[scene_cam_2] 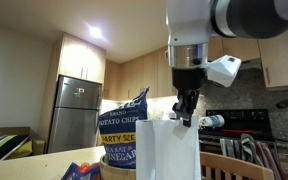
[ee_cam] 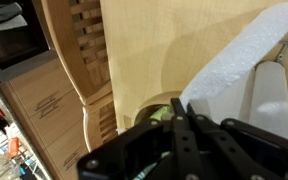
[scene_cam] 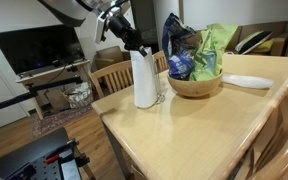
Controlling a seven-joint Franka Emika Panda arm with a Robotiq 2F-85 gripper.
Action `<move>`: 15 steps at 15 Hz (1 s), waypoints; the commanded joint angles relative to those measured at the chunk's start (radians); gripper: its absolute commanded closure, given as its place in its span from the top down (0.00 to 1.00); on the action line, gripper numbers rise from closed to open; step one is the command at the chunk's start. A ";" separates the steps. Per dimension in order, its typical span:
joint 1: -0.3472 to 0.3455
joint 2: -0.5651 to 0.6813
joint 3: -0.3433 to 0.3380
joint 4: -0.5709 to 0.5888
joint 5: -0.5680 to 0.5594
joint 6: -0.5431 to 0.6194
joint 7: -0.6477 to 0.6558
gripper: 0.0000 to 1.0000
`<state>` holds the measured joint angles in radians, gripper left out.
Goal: Pull on the paper towel
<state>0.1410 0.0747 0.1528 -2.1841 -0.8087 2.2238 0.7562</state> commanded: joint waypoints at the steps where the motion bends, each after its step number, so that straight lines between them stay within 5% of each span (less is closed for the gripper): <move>1: -0.010 -0.089 -0.023 -0.060 0.048 -0.024 -0.136 0.00; 15: -0.095 -0.180 -0.096 -0.180 0.074 -0.016 -0.355 0.00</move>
<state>0.0605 -0.0659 0.0660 -2.3226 -0.7504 2.2147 0.4444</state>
